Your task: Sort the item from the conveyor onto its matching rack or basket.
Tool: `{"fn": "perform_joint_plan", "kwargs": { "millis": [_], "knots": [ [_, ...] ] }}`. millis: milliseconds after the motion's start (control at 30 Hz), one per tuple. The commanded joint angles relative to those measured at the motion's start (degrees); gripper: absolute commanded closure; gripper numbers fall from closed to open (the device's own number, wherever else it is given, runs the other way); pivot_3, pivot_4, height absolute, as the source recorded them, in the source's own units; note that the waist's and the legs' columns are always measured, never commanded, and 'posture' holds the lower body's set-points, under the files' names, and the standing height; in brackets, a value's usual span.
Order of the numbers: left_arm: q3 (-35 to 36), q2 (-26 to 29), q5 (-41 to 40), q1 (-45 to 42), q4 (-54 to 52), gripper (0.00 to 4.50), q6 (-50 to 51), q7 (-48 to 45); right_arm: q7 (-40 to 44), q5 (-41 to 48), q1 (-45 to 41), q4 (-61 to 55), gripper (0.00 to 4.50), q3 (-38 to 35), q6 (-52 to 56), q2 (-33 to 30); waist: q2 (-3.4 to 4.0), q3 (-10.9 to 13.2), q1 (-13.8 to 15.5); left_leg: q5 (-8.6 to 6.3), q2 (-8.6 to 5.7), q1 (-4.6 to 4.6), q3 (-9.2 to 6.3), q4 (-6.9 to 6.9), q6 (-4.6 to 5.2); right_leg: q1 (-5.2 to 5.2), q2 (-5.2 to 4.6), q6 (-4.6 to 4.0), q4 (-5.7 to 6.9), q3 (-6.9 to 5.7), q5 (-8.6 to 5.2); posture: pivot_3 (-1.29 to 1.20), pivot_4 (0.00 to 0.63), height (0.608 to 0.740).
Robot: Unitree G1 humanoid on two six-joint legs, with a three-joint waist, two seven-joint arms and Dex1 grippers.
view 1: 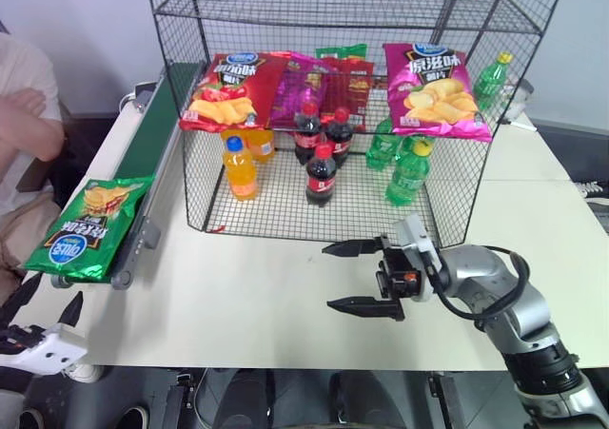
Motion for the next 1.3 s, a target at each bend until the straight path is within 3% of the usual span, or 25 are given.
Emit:
{"fn": "perform_joint_plan", "kwargs": {
  "millis": [33,867,1300],
  "knots": [
    [-0.03,1.19,0.34,0.07,0.06,0.79,0.28,2.08,0.82,-0.25,0.23,0.6,0.02,-0.95,-2.07,0.13,0.0,0.0,0.01,0.0,0.0,0.0,0.0,0.0,0.0,0.0,0.0,0.0,0.0,0.0,0.0,0.0,0.15,0.739],
    [-3.3,7.7,-4.42,-8.78,7.36,0.79,2.11,1.74,-3.11,0.37,0.34,-0.74,0.02,-2.66,-0.86,0.4,-0.06,-0.04,0.09,0.0,-0.01,0.0,0.0,0.06,0.0,0.01,0.0,0.02,0.07,-0.05,0.01,0.0,0.15,0.739],
    [-9.15,9.11,-4.62,-14.2,13.33,0.79,1.62,1.75,-4.07,0.05,1.04,-0.45,0.02,-3.58,-1.73,0.4,-0.06,-0.04,0.08,0.0,-0.01,0.02,0.01,0.13,0.0,0.01,0.01,0.04,0.16,-0.08,0.02,0.0,0.15,0.739]
  ]
}}
